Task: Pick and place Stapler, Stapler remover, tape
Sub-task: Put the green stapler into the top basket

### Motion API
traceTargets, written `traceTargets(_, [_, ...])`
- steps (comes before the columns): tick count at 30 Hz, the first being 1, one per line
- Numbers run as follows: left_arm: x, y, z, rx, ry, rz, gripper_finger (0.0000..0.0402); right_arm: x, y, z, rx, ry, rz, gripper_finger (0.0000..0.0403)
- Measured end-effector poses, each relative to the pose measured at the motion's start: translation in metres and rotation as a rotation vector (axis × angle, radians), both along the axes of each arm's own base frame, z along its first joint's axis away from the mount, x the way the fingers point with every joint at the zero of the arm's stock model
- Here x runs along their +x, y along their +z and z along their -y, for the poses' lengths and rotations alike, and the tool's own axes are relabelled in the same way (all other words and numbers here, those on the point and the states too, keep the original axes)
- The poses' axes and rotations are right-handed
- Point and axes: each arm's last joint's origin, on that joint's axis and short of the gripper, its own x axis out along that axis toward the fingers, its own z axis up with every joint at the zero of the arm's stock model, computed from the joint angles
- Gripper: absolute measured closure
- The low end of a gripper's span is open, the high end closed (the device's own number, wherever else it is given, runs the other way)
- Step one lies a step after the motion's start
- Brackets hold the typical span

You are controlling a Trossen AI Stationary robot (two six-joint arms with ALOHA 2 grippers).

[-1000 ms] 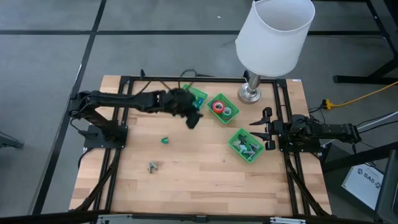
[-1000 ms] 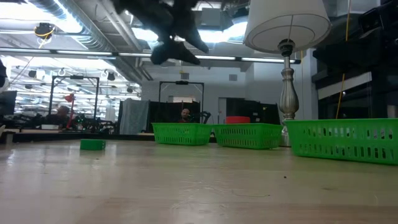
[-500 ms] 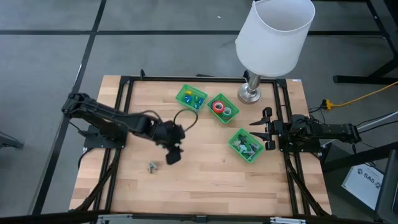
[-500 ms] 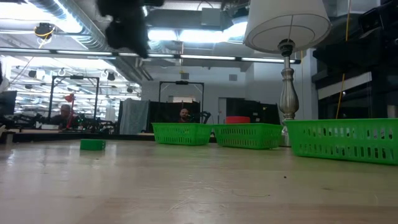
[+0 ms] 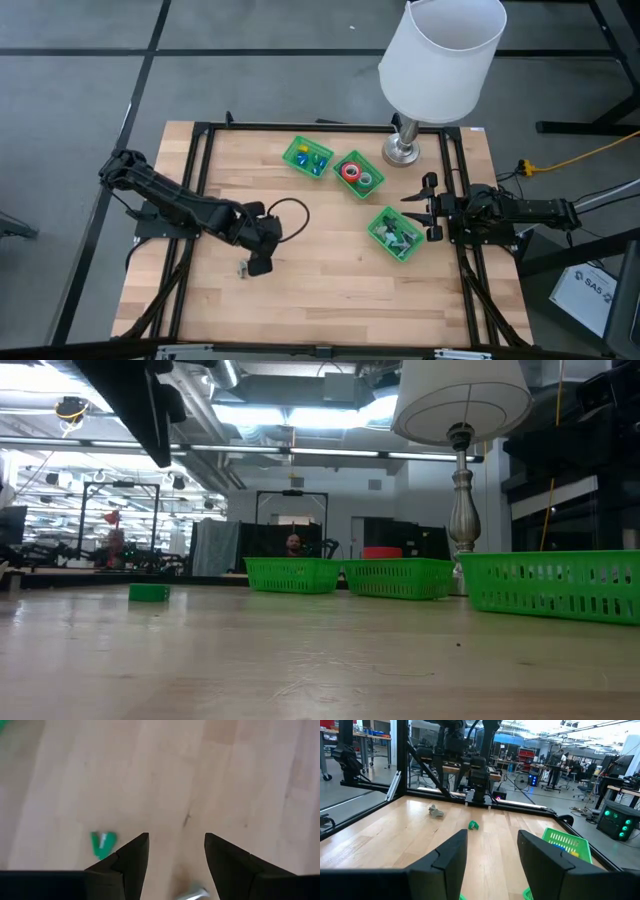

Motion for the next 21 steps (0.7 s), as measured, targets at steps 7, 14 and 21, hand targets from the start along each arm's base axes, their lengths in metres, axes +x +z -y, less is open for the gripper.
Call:
traceTargets(7, [0.0, 0.0, -0.001, 0.096, -0.028, 0.017, 0.0213, 0.0, 0.0, 0.0, 0.0, 0.0, 0.0, 0.0224])
traceTargets(14, [0.0, 0.0, -0.003, 0.113, -0.045, 0.01, 0.0213, 0.0, 0.0, 0.0, 0.0, 0.0, 0.0, 0.0224])
traceTargets(21, [-0.001, -0.002, -0.016, 0.142, -0.03, -0.05, 0.0213, 0.0, 0.0, 0.0, 0.0, 0.0, 0.0, 0.0224])
